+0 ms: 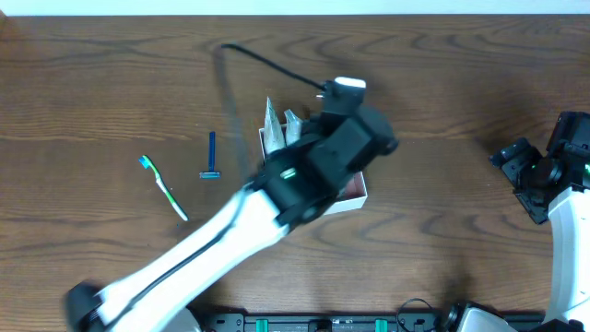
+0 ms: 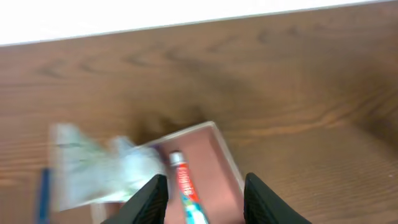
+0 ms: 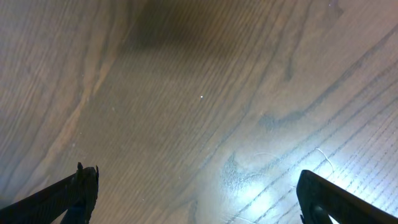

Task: Pack container
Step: 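Move the left gripper back to the blue razor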

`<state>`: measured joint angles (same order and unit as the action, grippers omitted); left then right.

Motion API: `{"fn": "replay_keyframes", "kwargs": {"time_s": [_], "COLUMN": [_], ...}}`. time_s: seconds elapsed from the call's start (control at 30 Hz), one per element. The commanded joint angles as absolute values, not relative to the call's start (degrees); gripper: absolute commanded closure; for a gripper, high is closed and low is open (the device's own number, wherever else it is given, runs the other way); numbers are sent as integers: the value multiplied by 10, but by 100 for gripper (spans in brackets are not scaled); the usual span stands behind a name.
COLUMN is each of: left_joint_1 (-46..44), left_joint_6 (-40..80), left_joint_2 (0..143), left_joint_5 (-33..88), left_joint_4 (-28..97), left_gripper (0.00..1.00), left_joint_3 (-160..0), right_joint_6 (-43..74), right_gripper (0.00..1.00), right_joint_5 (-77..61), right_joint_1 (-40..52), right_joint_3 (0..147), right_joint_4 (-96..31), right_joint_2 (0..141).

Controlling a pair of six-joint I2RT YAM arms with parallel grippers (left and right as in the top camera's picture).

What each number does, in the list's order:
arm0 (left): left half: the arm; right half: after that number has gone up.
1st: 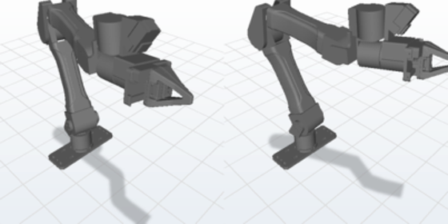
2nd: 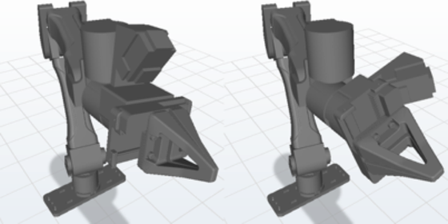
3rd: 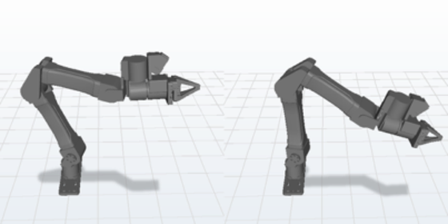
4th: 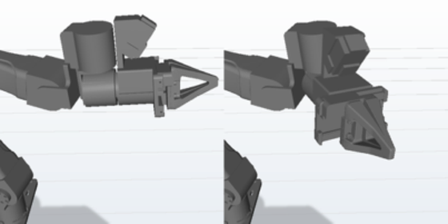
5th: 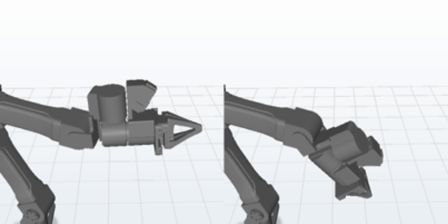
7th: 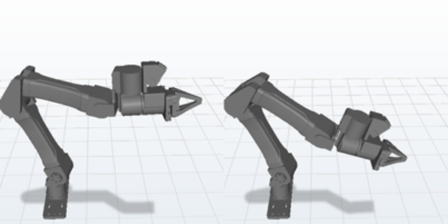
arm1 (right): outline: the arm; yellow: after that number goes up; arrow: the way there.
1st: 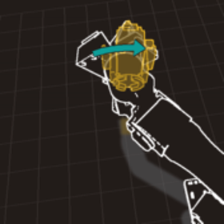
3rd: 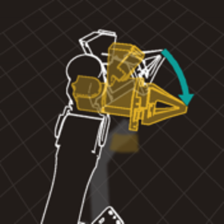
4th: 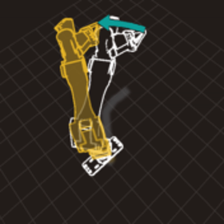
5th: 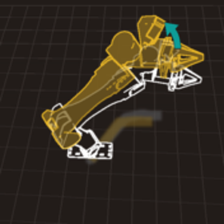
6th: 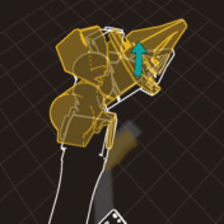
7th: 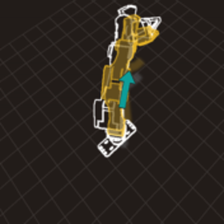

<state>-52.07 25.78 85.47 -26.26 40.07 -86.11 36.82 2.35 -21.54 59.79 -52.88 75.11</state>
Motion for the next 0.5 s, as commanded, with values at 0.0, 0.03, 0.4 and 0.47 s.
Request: {"fn": "replay_keyframes", "kwargs": {"time_s": [0.0, 0.03, 0.4, 0.47], "left_joint_1": [-490, -474, -201, -165], "left_joint_6": [232, 239, 300, 288], "left_joint_2": [802, 787, 809, 839], "left_joint_5": [-332, -347, -250, -229], "left_joint_4": [453, 479, 604, 598], "left_gripper": [59, 58, 33, 33], "left_joint_3": [-867, -866, -838, -836], "right_joint_6": [361, 361, 361, 361], "right_gripper": [1, 1, 1, 1], "right_joint_5": [27, 27, 27, 27], "right_joint_1": [-218, -218, -218, -218], "right_joint_3": [603, 603, 603, 603], "right_joint_4": [-529, -529, -529, -529], "right_joint_2": [752, 752, 752, 752]}}
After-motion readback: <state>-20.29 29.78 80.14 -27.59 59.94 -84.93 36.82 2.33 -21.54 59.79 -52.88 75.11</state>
